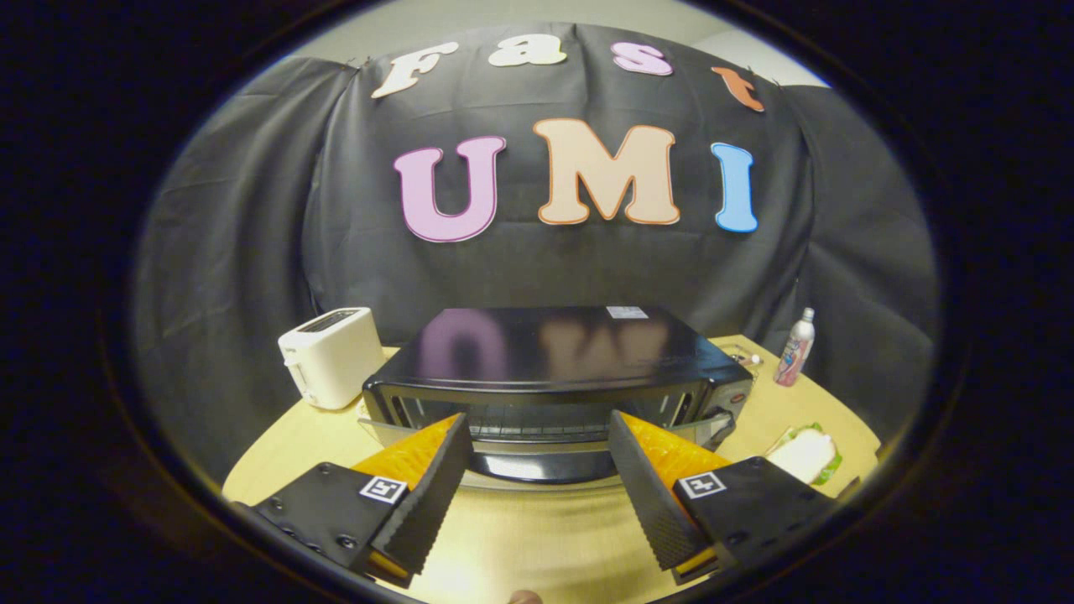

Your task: Open the toaster oven, put the food inside, and close the toaster oven door.

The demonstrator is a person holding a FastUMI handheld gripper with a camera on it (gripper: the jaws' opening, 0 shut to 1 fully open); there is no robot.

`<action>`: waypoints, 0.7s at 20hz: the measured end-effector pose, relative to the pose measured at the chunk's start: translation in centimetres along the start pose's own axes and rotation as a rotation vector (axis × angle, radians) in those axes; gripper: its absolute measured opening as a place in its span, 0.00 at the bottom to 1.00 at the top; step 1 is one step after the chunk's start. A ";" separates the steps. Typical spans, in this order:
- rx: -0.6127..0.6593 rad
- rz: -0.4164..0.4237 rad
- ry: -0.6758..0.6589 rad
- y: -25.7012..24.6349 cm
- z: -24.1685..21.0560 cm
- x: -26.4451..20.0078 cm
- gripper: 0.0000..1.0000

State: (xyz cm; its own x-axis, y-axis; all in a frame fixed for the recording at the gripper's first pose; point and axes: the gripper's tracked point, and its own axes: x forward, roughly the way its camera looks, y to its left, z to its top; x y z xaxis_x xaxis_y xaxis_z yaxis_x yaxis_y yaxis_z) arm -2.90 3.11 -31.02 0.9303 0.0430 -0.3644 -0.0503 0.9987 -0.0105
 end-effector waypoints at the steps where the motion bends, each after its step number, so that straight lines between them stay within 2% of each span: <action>1: -0.009 0.001 0.009 0.1 -0.3 -0.6 1.00; 14: -0.006 -0.007 0.150 -0.5 -7.0 -5.7 1.00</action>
State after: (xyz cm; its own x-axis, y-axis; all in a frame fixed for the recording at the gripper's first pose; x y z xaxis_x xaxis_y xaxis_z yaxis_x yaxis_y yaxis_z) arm -10.75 2.20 -35.44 0.8661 0.0308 -0.4989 -0.0467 0.9987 -0.0194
